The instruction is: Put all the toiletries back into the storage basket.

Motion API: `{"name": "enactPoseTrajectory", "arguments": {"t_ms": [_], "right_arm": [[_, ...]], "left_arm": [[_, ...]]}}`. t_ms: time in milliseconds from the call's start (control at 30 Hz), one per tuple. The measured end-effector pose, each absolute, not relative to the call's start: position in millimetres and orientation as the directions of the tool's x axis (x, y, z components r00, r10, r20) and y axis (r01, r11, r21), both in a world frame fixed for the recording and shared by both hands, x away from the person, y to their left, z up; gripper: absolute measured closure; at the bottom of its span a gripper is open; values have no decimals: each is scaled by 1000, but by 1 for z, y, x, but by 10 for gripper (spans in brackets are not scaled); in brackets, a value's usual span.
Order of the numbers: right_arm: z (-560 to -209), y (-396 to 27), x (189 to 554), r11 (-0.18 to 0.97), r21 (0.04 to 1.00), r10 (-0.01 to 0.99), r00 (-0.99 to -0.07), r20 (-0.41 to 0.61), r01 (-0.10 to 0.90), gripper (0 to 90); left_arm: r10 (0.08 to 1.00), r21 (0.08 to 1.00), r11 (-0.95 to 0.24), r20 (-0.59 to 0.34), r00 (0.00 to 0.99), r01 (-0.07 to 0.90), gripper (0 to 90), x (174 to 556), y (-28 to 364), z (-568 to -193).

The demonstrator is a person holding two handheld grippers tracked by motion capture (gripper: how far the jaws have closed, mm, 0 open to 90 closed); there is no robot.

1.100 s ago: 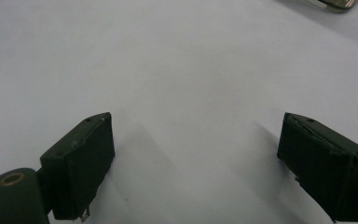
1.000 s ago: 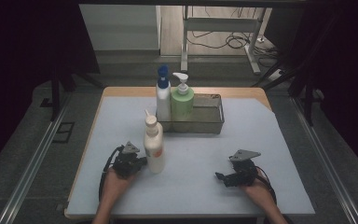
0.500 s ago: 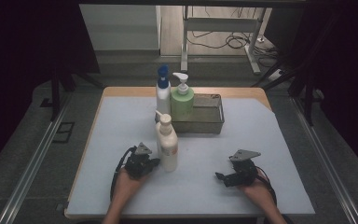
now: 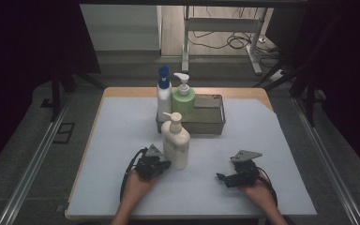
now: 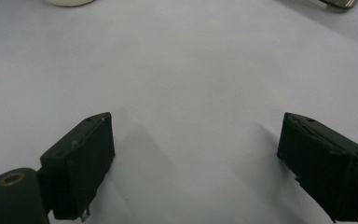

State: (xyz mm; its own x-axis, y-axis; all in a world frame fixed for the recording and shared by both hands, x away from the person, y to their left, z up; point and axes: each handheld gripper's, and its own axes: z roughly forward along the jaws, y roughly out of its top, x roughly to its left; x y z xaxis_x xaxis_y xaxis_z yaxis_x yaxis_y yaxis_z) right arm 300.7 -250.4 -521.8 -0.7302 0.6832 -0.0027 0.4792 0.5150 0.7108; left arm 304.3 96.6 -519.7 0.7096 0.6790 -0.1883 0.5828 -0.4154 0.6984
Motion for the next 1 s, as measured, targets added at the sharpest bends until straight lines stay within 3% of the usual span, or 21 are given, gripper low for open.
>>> {"name": "enactPoseTrajectory", "arguments": {"t_ms": [267,533,1000], "right_arm": [[-522,-250,301,513,709,686,-727,-1,484,102],[-520,-245,302,516,689,698,-716,7,509,71],[-510,-242,301,520,696,676,-737,20,495,86]], "left_arm": [[676,701,-405,-203,709,587,827,303,95,-520],[706,710,-399,-166,688,581,595,294,103,-513],[755,694,-415,-98,648,589,280,272,124,-513]]}}
